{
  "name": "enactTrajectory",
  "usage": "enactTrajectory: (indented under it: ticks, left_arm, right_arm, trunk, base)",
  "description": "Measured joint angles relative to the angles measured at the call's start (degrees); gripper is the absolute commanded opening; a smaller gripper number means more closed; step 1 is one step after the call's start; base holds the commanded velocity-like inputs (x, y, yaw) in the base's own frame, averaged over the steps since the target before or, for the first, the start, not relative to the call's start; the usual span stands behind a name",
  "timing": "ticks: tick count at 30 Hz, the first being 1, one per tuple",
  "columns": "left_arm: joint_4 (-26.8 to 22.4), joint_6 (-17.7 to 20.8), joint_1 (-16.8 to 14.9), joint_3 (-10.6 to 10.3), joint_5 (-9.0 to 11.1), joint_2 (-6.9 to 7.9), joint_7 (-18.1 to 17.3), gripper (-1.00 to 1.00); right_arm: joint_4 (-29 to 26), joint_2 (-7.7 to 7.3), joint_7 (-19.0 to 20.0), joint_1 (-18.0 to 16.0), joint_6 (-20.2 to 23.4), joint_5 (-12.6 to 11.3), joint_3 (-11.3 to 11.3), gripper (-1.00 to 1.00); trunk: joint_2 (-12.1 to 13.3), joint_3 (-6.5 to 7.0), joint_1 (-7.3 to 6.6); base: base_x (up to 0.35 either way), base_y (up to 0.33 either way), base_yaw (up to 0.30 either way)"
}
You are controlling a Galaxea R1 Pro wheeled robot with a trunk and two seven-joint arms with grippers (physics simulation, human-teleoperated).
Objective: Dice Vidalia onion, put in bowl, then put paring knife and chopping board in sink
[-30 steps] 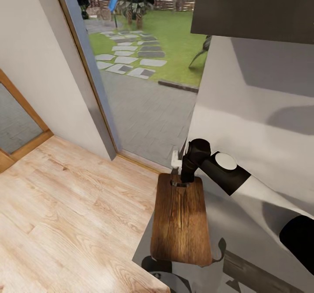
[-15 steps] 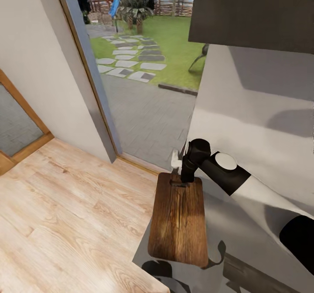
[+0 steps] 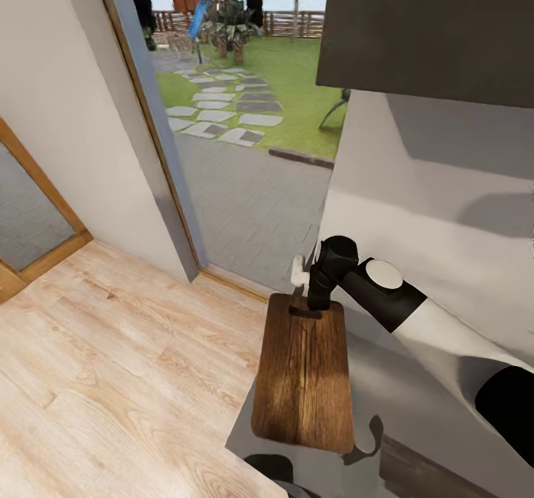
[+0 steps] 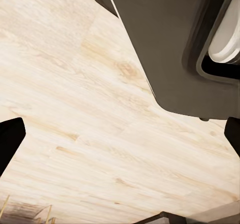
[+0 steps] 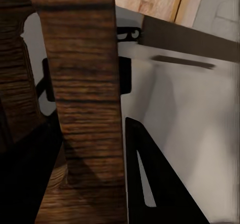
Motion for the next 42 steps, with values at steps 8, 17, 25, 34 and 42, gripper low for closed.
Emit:
enactTrajectory:
  ticks: [8,17,25,34,42]
  left_arm:
    - [0.0,0.0,0.0,0.0,0.0,0.0,0.0,1.0]
    - [0.0,0.0,0.0,0.0,0.0,0.0,0.0,1.0]
    - [0.0,-0.1,0.0,0.1,0.0,-0.01,0.0,1.0]
    - [0.0,-0.1,0.0,0.0,0.0,0.0,0.0,1.0]
    - [0.0,-0.1,0.0,0.0,0.0,0.0,0.0,1.0]
  right_arm:
    - [0.0,0.03,0.0,0.0,0.3,-0.1,0.0,-1.0]
    - [0.0,0.05,0.0,0.0,0.3,0.2,-0.1,-1.0]
    - [0.0,-0.03,-0.1,0.0,-0.2,-0.2,0.1,-1.0]
    - [0.0,0.02,0.0,0.0,0.3,-0.3,0.0,-1.0]
    - [0.0,-0.01,0.0,0.0,-0.2,0.9,-0.1,-1.0]
  trunk:
    - [0.0,0.74,0.0]
    - [0.0,1.59,0.03]
    - [0.0,2.33,0.02]
    - [0.0,3.17,0.0]
    - [0.0,3.92,0.0]
  base:
    - [-0.006,0.0,0.0]
    - [-0.222,-0.021,0.0]
    - [-0.245,-0.042,0.0]
    - [-0.086,-0.001,0.0]
    - [-0.004,0.0,0.0]
